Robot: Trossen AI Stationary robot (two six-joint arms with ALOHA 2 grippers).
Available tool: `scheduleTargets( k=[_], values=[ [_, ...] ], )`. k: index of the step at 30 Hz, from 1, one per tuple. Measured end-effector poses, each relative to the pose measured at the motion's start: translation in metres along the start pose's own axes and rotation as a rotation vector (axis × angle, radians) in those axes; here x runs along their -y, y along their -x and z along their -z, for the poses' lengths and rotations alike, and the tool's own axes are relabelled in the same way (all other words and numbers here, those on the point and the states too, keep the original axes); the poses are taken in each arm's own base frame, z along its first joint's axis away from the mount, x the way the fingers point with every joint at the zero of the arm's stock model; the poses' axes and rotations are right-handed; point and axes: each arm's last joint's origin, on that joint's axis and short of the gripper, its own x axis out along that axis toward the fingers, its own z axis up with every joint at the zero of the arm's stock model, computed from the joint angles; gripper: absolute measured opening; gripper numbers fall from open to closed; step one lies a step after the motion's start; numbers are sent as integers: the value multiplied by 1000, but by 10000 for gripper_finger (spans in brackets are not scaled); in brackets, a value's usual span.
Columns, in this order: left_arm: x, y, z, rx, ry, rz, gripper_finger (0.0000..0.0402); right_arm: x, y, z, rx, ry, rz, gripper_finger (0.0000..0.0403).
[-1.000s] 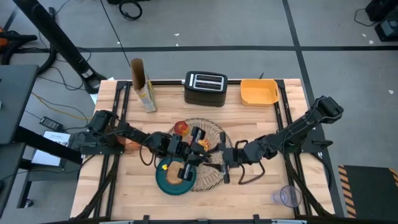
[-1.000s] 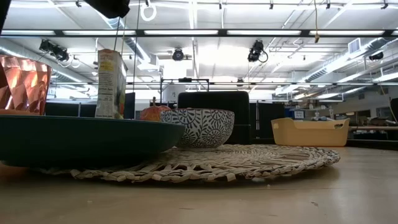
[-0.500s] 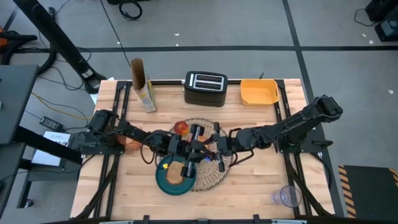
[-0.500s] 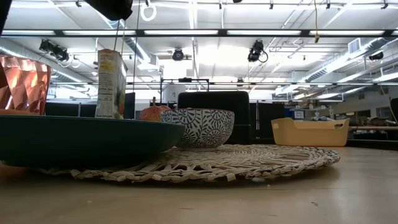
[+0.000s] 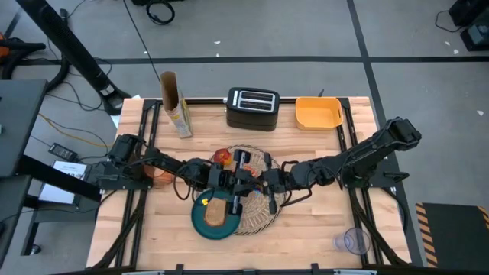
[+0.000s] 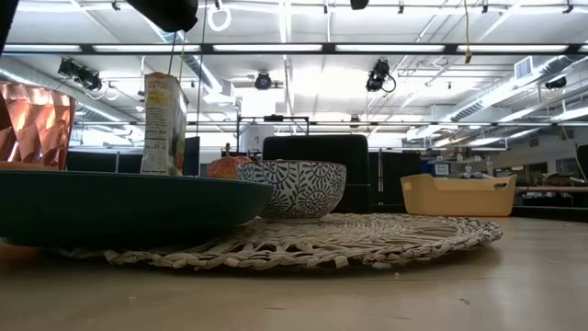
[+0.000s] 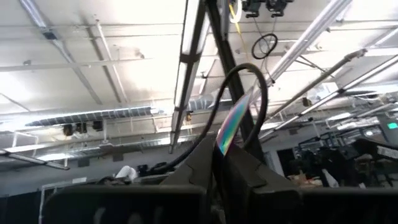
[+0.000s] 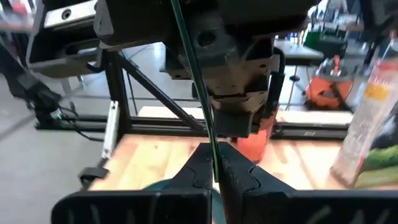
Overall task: Arrange a breakfast setting
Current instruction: Put the purple spoon on the brown placemat to the right of the red patterned bowl
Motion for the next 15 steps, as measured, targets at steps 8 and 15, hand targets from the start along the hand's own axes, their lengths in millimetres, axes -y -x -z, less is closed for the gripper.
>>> scheduleTargets(
  k=[8, 15],
  values=[
    [0, 0, 1, -14, 35, -9, 114, -13, 4, 0, -8, -256, -52, 11],
    [6, 3, 17, -178, 141, 54, 207, -29, 13, 6, -96, -528, -77, 9]
  ],
)
